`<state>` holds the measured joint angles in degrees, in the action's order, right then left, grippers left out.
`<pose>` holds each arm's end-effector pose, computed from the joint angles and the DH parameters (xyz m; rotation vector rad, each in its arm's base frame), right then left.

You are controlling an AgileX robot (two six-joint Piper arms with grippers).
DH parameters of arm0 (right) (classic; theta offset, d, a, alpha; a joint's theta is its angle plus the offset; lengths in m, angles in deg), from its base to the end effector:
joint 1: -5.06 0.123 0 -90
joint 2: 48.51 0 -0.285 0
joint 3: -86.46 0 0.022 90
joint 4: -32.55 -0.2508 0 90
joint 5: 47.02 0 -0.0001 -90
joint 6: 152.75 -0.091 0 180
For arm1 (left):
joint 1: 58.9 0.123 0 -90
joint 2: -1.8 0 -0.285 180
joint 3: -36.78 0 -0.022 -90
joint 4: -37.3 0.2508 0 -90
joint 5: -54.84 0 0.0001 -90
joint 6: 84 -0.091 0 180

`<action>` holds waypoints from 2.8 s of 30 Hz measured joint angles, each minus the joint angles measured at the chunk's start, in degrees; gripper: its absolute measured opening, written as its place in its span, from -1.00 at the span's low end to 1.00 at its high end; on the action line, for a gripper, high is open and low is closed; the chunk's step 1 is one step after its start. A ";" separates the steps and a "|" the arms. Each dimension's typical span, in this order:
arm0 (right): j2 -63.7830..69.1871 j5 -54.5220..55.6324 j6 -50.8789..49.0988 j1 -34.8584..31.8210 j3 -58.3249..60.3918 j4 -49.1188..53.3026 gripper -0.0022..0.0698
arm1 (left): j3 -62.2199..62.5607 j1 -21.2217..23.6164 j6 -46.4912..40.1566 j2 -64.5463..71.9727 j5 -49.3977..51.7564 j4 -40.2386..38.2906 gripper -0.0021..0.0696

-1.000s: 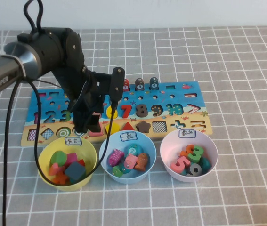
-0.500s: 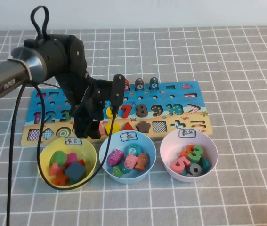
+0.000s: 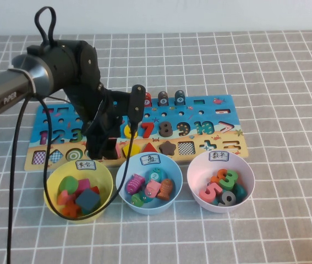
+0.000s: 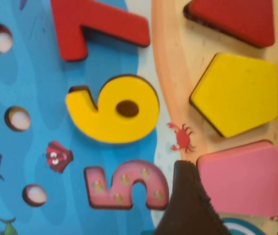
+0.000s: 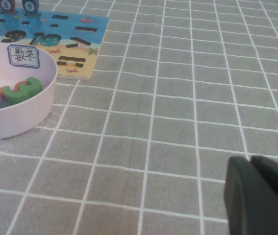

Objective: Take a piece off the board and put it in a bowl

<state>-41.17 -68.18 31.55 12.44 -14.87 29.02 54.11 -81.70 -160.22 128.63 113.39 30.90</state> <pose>0.0522 0.0088 0.1719 -0.1521 1.8647 0.0975 0.3963 -0.1760 0.1995 2.1669 1.9425 0.0050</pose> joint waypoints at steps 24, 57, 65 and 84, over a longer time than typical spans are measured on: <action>0.00 0.00 0.00 0.00 0.00 0.00 -0.99 | 0.09 1.07 -0.48 2.03 -1.02 -1.94 0.19; 0.00 0.00 0.00 0.00 0.00 0.00 -0.99 | 0.58 1.11 -0.12 2.53 0.47 -1.74 -0.14; 0.00 0.00 0.00 0.00 0.00 0.00 -0.99 | 2.64 1.11 -0.01 3.04 2.76 -1.06 -0.15; 0.00 0.00 0.00 0.00 0.00 0.00 -0.99 | 6.63 1.33 8.29 -1.97 7.71 -0.69 -0.15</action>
<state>-41.17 -68.18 31.55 12.44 -14.87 29.02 60.74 -80.36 -151.94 126.65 121.10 30.21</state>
